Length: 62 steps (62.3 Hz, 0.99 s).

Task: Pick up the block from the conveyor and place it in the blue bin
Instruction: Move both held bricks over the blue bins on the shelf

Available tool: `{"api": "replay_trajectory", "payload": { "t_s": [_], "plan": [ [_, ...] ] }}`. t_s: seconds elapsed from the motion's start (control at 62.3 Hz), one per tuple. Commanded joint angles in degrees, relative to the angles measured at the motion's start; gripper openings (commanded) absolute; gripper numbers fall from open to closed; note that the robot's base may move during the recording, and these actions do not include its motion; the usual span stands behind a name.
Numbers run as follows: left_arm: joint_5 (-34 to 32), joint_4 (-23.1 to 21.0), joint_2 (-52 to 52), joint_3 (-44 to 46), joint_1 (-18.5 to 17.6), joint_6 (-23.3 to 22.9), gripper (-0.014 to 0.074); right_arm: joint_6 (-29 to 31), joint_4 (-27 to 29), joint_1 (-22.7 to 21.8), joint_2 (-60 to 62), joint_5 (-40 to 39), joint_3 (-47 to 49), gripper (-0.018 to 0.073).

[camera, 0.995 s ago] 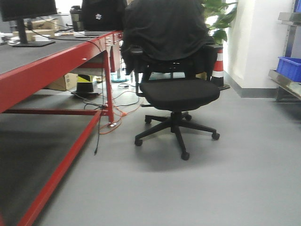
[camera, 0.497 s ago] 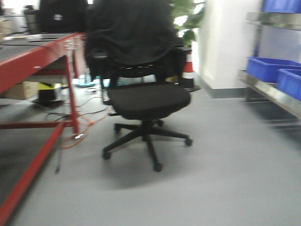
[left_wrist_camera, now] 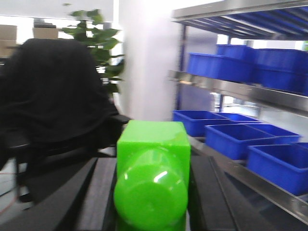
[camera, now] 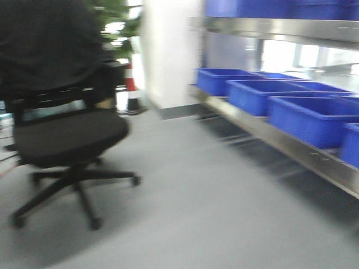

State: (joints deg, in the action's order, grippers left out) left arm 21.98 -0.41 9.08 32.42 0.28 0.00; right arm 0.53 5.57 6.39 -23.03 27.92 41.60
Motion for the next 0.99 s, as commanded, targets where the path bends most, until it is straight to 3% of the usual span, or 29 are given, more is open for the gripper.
{"api": "replay_trajectory", "payload": {
  "t_s": [0.0, 0.979],
  "plan": [
    [-0.72, -0.31, -0.25, -0.04, -0.02, 0.0, -0.0111, 0.19, -0.61, 0.01, 0.24, -1.37, -0.12, -0.0162],
    [-0.72, -0.31, -0.25, -0.04, -0.02, 0.0, -0.0111, 0.19, -0.61, 0.01, 0.24, -1.37, -0.12, -0.0162]
  ]
}}
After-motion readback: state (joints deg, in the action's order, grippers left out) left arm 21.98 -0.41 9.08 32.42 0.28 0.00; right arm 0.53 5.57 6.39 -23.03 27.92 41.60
